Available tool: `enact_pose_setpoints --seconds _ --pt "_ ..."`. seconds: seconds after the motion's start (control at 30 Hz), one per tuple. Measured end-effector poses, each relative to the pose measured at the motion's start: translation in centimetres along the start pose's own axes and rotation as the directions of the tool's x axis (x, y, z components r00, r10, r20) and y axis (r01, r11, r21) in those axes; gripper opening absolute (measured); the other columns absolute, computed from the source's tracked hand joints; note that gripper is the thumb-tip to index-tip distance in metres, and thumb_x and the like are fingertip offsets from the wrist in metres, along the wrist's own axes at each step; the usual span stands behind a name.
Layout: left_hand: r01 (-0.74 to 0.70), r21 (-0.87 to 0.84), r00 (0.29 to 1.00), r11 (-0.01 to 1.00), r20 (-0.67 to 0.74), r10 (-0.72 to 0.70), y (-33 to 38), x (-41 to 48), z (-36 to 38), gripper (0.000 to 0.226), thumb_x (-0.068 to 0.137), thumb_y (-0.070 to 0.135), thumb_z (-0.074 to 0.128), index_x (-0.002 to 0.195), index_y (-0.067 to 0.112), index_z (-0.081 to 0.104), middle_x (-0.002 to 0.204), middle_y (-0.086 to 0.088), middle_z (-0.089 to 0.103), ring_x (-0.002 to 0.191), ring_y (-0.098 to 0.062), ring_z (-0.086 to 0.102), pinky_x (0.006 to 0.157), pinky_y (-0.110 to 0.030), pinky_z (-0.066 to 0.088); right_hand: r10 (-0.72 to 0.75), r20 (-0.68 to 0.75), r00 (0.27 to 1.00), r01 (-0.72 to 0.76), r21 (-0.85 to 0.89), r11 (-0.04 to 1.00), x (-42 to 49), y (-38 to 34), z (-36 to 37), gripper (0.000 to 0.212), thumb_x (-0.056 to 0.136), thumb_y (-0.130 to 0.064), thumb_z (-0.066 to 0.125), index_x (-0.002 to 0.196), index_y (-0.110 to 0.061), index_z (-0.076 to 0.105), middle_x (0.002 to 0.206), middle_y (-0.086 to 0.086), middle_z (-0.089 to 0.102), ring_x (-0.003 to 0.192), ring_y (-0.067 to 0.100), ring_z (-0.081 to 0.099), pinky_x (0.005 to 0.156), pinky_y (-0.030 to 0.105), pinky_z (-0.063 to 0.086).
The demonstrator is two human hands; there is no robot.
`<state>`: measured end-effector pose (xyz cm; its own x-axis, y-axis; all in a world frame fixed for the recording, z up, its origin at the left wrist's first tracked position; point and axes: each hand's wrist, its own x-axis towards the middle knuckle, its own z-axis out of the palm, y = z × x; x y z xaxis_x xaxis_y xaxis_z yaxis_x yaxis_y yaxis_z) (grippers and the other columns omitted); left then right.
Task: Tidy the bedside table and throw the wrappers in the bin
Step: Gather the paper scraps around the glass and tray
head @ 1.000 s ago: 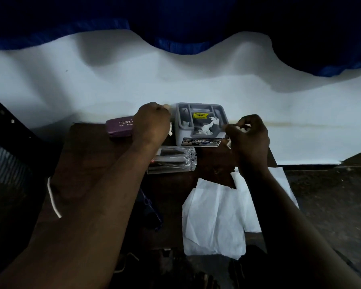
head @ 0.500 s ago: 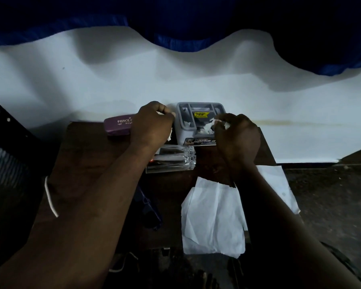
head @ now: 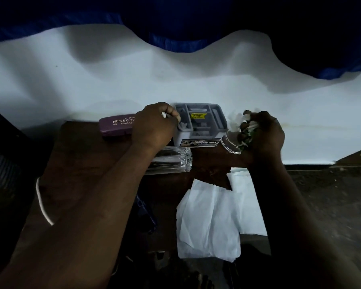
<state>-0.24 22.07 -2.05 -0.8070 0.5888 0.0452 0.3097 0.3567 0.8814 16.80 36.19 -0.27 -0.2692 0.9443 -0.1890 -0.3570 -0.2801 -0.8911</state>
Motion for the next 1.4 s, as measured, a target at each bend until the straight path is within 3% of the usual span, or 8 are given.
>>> enact_pose_setpoints --seconds 0.17,0.27,0.37,0.63,0.77,0.9,1.23,1.4 --pt "-0.017 0.022 0.999 1.000 0.041 0.016 0.1 -0.1 0.7 0.009 0.094 0.028 0.069 0.092 0.025 0.078 0.080 0.017 0.067 0.065 -0.020 0.070 0.063 -0.019 0.048 -0.051 -0.035 0.998 0.037 -0.327 0.944 -0.2 0.7 0.0 0.020 0.092 -0.018 0.067 0.073 -0.017 0.068 0.056 0.000 0.060 0.047 0.018 0.051 0.051 0.024 0.041" --pt "-0.034 0.068 0.998 0.997 0.048 0.031 0.2 -0.1 1.1 0.012 0.096 0.028 0.068 0.099 0.023 0.078 0.088 0.019 0.063 0.067 -0.007 0.059 0.057 -0.001 0.034 -0.153 0.116 0.981 0.185 -0.779 0.599 0.3 2.7 -0.8 0.023 0.084 -0.046 0.076 0.091 -0.024 0.077 0.078 -0.007 0.075 0.072 0.016 0.069 0.073 0.032 0.055" --pt "-0.047 0.101 0.998 0.994 0.044 0.043 0.4 0.0 1.2 0.016 0.096 0.027 0.066 0.105 0.022 0.079 0.097 0.012 0.069 0.065 0.001 0.053 0.058 -0.009 0.037 -0.188 0.225 0.956 0.276 -0.908 0.317 -0.1 3.7 -1.0 0.032 0.083 -0.047 0.075 0.110 -0.030 0.079 0.096 -0.010 0.076 0.096 0.012 0.070 0.092 0.029 0.053" --pt "-0.074 0.161 0.995 0.984 0.078 0.062 0.7 -0.1 0.6 0.022 0.096 0.026 0.064 0.112 0.026 0.079 0.121 0.000 0.076 0.072 -0.018 0.071 0.077 -0.020 0.048 -0.308 0.317 0.897 0.410 -0.856 0.313 -0.8 4.1 -1.0 0.009 0.080 -0.026 0.078 0.087 -0.021 0.078 0.078 -0.001 0.074 0.080 0.019 0.068 0.076 0.032 0.052" --pt "-0.136 0.322 0.989 0.937 0.101 0.109 0.8 0.0 0.3 0.031 0.095 0.025 0.062 0.123 0.026 0.075 0.128 -0.007 0.072 0.107 -0.029 0.070 0.096 -0.032 0.051 -0.375 0.371 0.850 0.485 -0.830 0.277 -1.0 4.2 -1.2 0.009 0.081 -0.029 0.078 0.090 -0.026 0.078 0.073 -0.013 0.067 0.076 0.009 0.064 0.071 0.014 0.043" --pt "-0.199 0.528 0.972 0.825 0.217 0.095 1.0 -0.1 0.4 0.035 0.090 0.026 0.062 0.123 0.023 0.073 0.120 -0.012 0.072 0.112 -0.037 0.063 0.085 -0.037 0.050 -0.430 0.420 0.799 0.552 -0.797 0.247 -1.3 4.3 -1.1 0.011 0.082 -0.029 0.078 0.090 -0.024 0.079 0.073 -0.014 0.067 0.072 0.008 0.063 0.068 0.021 0.045" --pt "-0.191 0.613 0.960 0.767 0.279 0.016 0.7 -0.2 0.5 0.030 0.087 0.030 0.062 0.113 0.021 0.074 0.108 -0.012 0.072 0.103 -0.035 0.066 0.083 -0.040 0.056 -0.456 0.453 0.766 0.594 -0.771 0.231 -1.6 4.4 -0.9 0.010 0.084 -0.026 0.078 0.093 -0.022 0.079 0.072 -0.018 0.064 0.065 0.000 0.057 0.064 0.001 0.034" --pt "-0.191 0.540 0.971 0.820 0.225 0.078 0.5 0.0 0.5 0.025 0.085 0.021 0.062 0.106 0.017 0.075 0.105 -0.010 0.060 0.104 -0.034 0.063 0.077 -0.035 0.048 -0.486 0.484 0.727 0.621 -0.767 0.164 -1.7 4.4 -0.5 0.011 0.084 -0.026 0.075 0.092 -0.019 0.077 0.080 -0.004 0.077 0.070 0.012 0.067 0.068 0.027 0.051"
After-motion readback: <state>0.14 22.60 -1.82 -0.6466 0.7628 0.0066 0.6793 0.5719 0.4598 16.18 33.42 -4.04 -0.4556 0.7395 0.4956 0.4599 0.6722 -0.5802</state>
